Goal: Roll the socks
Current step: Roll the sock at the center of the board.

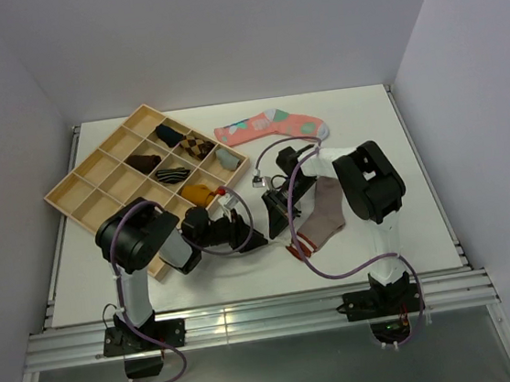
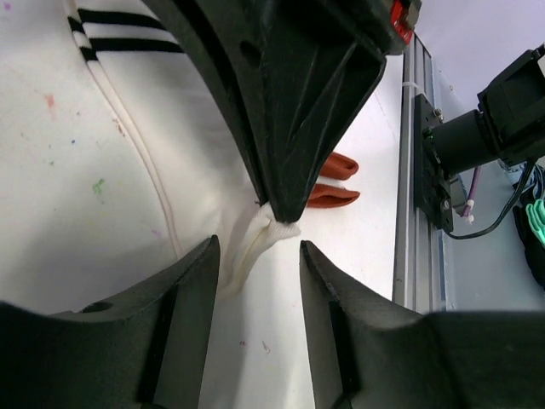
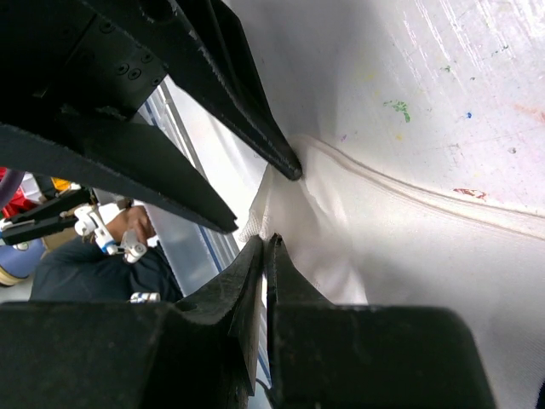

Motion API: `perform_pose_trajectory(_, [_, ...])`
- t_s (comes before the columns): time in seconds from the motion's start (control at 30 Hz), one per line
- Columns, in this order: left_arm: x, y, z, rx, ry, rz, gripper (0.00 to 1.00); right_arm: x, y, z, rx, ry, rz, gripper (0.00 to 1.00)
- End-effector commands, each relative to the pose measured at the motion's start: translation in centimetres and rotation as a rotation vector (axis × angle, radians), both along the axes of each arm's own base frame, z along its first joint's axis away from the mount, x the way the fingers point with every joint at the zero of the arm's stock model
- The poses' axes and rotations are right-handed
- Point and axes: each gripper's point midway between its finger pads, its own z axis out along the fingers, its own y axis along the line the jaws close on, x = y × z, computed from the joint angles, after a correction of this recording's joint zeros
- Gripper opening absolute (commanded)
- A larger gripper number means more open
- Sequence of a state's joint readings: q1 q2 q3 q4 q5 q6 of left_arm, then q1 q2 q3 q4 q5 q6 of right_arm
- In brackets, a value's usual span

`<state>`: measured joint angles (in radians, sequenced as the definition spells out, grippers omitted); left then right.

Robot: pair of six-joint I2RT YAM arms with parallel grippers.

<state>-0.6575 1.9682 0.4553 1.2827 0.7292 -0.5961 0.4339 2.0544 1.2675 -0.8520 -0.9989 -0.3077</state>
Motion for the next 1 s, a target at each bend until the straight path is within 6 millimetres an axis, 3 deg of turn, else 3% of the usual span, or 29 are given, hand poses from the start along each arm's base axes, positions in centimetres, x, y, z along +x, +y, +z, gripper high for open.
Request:
perform_pose_trajectory(0.0, [0.4,0.1,1.9,-0.065,-0.072,-0.007,0.48,0.2,-0.2,0.1,0.004,0.009,-0.011,0.0])
perform_pose_trajectory(0.47, [1.2,-0.3,1.6,-0.055,-0.075,-0.01,0.43,0.1,-0.2,0.2,0.005,0.01,-0.01,0.0])
perform_pose_trajectory(0.97, [0.6,-0.6,0.8,-0.033,-0.06,-0.04,0.37,0.3,-0.2,0.0,0.003,0.014,-0.012,0.0])
